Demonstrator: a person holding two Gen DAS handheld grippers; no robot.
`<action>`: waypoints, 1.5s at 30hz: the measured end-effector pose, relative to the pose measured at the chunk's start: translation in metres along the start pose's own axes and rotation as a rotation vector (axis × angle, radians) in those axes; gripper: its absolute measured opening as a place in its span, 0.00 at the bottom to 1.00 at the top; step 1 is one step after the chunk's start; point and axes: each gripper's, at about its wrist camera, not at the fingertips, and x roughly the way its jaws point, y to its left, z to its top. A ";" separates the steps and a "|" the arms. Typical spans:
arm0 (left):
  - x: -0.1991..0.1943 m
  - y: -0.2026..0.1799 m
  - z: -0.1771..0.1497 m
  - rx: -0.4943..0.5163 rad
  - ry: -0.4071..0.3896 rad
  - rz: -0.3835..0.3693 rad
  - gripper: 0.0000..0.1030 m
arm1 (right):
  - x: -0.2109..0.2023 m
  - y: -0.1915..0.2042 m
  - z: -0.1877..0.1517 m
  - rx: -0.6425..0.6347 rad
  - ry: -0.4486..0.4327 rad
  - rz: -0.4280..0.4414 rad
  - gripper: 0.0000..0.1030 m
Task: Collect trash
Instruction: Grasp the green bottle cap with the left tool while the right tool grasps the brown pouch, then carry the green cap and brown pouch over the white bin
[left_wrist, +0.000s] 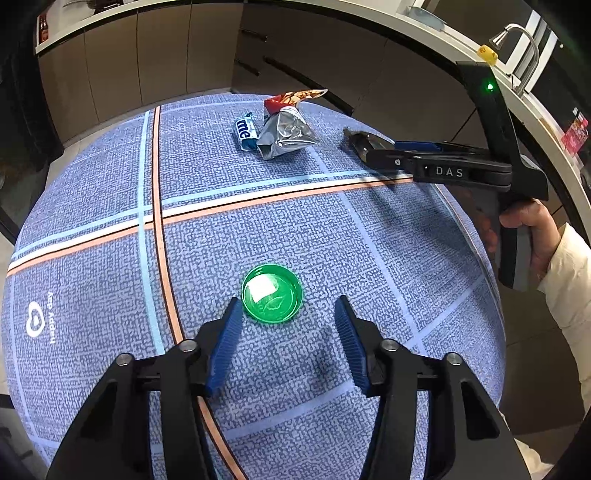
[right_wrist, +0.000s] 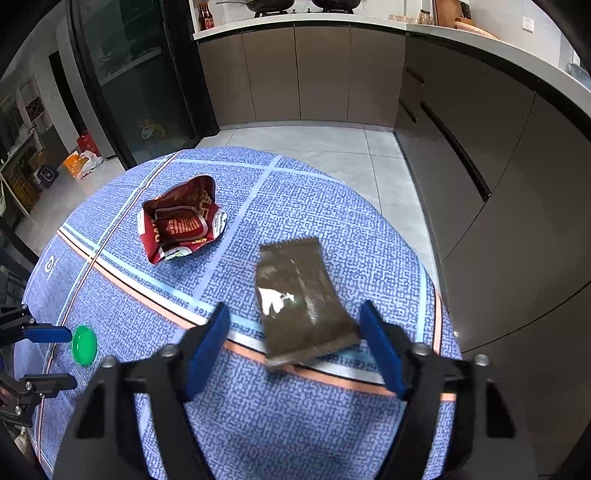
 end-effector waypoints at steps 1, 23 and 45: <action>0.001 -0.001 0.001 -0.002 0.001 0.004 0.44 | 0.001 -0.001 0.000 0.001 0.002 0.000 0.48; 0.035 -0.022 0.023 0.033 -0.024 0.124 0.40 | -0.055 0.036 -0.047 0.018 -0.043 0.028 0.05; -0.012 -0.026 0.030 0.007 -0.140 0.076 0.33 | -0.109 0.068 -0.061 0.028 -0.131 0.100 0.05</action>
